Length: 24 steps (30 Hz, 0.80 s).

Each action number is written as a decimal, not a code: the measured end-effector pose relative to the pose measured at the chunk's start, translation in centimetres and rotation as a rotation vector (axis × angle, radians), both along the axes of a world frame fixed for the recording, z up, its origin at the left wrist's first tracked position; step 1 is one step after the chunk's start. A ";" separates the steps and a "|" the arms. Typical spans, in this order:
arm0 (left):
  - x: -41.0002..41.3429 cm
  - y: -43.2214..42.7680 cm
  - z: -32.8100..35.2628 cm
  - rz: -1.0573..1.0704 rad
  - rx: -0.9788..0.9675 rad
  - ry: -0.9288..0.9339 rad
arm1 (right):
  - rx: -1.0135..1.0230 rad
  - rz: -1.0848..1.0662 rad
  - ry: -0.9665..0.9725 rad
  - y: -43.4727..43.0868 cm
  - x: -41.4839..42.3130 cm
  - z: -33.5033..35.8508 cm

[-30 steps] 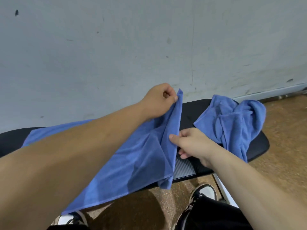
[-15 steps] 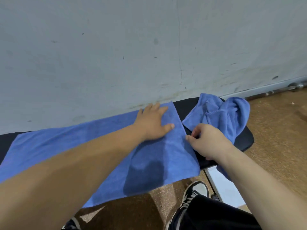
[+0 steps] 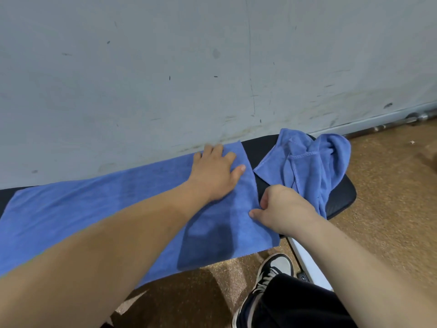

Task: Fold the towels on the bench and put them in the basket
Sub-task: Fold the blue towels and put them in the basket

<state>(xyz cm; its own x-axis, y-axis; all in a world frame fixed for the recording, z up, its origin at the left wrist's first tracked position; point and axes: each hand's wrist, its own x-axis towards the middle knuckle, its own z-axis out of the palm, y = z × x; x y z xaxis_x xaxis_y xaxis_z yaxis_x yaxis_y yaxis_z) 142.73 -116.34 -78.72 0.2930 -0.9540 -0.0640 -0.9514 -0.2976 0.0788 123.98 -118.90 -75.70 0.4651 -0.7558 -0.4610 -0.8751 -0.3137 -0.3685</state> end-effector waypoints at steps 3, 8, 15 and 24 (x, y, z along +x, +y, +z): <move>-1.2 -2.8 1.3 0.068 -0.050 0.062 | 0.068 -0.068 -0.123 -0.2 -0.3 -0.1; -2.1 -5.5 1.7 0.274 0.066 0.222 | 0.132 -0.172 -0.370 -0.4 -1.7 0.9; -1.5 -5.3 3.1 0.335 -0.104 0.468 | 0.144 -0.166 -0.328 -0.9 -2.9 2.8; -3.8 -5.2 7.5 0.307 -0.245 0.910 | 0.233 -0.197 -0.384 -1.7 -6.7 7.9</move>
